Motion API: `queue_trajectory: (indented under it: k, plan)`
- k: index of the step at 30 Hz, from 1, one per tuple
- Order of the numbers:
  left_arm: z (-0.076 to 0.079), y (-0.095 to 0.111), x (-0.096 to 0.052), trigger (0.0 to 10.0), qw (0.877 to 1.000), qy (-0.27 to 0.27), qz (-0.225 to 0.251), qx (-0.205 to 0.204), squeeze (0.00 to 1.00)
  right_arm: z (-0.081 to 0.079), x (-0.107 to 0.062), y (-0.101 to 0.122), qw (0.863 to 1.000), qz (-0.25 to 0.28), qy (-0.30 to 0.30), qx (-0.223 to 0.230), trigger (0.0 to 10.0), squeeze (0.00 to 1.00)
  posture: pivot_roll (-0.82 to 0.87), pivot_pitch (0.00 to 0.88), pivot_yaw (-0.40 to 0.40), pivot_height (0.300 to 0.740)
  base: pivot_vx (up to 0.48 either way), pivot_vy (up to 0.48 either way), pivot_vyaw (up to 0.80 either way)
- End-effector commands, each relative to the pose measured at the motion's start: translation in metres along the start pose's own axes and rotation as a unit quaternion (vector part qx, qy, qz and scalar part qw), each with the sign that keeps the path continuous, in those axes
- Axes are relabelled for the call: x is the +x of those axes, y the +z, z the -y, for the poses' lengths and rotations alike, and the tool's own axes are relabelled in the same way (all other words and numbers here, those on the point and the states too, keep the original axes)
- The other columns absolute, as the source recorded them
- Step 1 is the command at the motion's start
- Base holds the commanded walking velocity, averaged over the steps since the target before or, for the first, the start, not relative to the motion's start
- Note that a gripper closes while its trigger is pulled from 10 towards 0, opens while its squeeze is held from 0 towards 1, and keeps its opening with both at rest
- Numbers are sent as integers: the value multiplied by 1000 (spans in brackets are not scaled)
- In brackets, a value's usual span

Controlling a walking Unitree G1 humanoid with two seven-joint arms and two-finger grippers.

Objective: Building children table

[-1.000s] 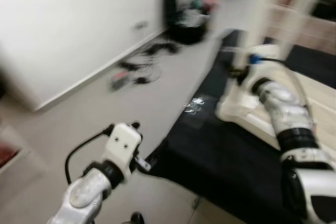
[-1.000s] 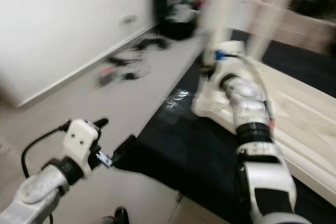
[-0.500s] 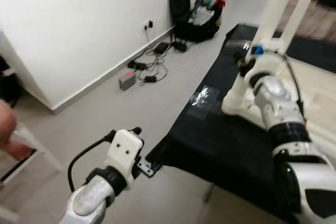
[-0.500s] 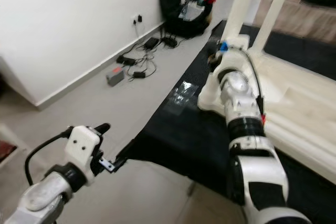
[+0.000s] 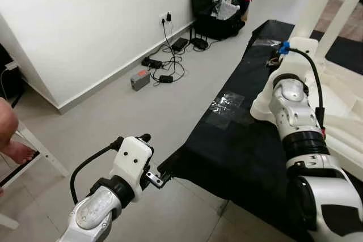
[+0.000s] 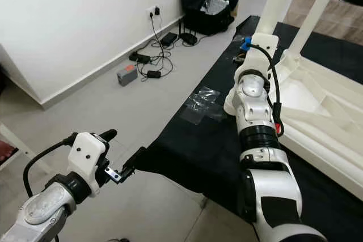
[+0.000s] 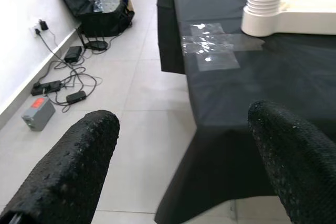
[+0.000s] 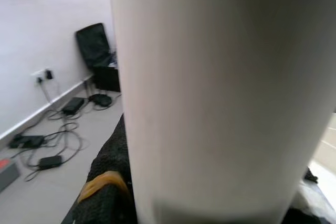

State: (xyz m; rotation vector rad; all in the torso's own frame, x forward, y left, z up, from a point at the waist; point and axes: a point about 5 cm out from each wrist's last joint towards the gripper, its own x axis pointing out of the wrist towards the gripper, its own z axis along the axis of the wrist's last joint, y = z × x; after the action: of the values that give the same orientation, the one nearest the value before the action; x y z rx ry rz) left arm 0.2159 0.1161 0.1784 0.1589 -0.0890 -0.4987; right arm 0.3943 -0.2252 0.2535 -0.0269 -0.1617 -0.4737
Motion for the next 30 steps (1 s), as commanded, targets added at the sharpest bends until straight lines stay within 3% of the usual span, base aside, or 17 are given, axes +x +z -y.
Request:
queue_trajectory:
  k: [1, 6, 10, 13, 19, 30]
  plan:
    - [-3, -4, -1, 10000, 1000, 0, -10, 5, 0, 13, -11, -52, 993, -100, -42, -51, 10000, 0, 96, 193, -17, 740, 0, 0, 0]
    - [-2, -4, 0, 10000, 1000, -1, -10, 7, 0, 10, -20, -57, 984, -136, -111, -25, 10000, 0, 98, 194, -18, 740, 0, 0, 0]
    - [-3, -5, 0, 10000, 1000, -1, -11, 8, 0, 11, -26, -59, 975, -140, -172, 0, 10000, 0, 99, 194, -17, 740, 0, 0, 0]
    - [-3, -5, 0, 10000, 1000, -1, -11, 8, 0, 12, -28, -58, 973, -138, -184, 10, 10000, 0, 99, 194, -17, 740, 0, 0, 0]
    - [-4, -4, 1, 10000, 1000, -1, -10, 9, 0, 13, -45, -53, 953, -122, -277, 30, 10000, 0, 97, 193, -10, 740, 0, 0, 0]
    - [-4, -4, 3, 10000, 1000, -3, -7, 10, 0, 7, -70, -47, 923, -93, -374, -13, 10000, 0, 96, 178, -12, 740, 0, 0, 0]
